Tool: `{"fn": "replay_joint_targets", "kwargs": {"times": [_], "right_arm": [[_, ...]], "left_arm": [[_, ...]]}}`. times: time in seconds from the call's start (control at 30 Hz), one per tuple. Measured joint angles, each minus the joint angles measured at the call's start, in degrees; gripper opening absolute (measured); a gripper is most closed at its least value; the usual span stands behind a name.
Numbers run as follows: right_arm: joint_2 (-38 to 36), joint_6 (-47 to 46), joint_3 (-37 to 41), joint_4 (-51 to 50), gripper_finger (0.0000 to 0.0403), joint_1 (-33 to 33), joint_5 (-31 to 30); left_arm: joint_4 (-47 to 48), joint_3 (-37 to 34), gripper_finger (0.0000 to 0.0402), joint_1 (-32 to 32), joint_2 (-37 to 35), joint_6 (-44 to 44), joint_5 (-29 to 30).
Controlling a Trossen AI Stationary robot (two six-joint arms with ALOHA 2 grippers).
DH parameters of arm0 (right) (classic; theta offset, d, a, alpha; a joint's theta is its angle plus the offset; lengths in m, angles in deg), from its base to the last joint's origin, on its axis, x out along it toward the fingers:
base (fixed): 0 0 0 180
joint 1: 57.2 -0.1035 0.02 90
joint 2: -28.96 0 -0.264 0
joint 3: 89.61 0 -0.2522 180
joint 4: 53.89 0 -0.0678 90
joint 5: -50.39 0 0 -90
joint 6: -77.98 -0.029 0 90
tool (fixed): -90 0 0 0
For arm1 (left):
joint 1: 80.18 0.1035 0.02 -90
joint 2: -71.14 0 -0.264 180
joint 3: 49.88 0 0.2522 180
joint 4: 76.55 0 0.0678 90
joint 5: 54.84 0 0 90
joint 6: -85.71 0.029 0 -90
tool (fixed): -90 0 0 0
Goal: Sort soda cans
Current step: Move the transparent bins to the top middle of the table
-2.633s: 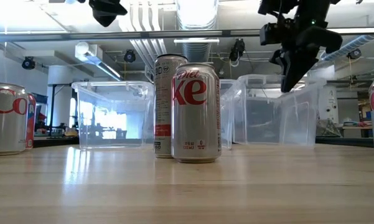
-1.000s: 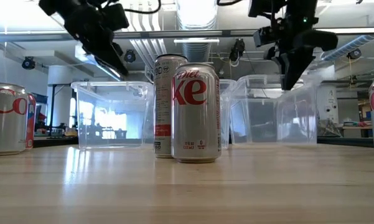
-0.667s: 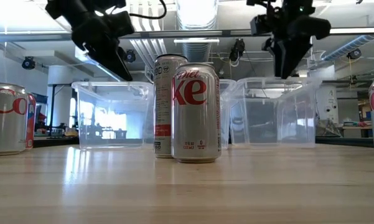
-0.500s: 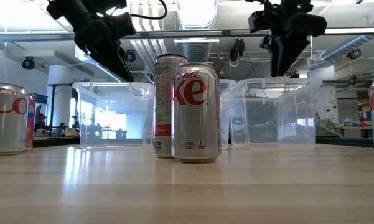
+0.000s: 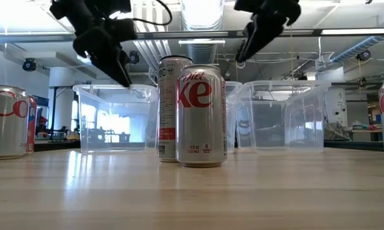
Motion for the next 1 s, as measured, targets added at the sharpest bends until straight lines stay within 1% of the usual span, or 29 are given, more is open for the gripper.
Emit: {"fn": "replay_joint_targets", "kwargs": {"times": [0.1,0.27,0.4,0.57,0.67,0.87,1.0], "right_arm": [[1.71,0.94,0.64,3.51,0.0182,-0.01,1.19],[6.6,1.06,0.8,6.77,0.0183,0.01,1.23],[10.24,0.46,-0.19,7.34,0.0174,0.01,1.25],[13.8,-0.01,-1.92,7.36,0.0158,-0.01,1.4],[15.45,0.04,-2.88,7.64,0.0149,0.01,1.38],[18.13,0.54,-4.66,8.25,0.0128,0.01,1.2],[18.6,-0.03,-5.37,8.32,0.0104,0.03,1.18]], "left_arm": [[1.06,-0.06,0.013,0.03,1.18,0.66,-0.01],[2.18,-0.06,0.0121,0.16,2.51,0.53,-0.23],[4.42,-0.06,0.0096,0.17,2.15,0.53,-2.9],[5.88,-0.04,0.0056,0.2,1.3,0.62,-3.13],[5.5,0.03,0.0042,0.2,1.24,0.63,-3.12],[4.76,0.01,0.0039,0.17,1.73,-1.75,-3.11],[5.49,0.01,0.0038,0.17,1.75,-0.87,-3.13]]}}
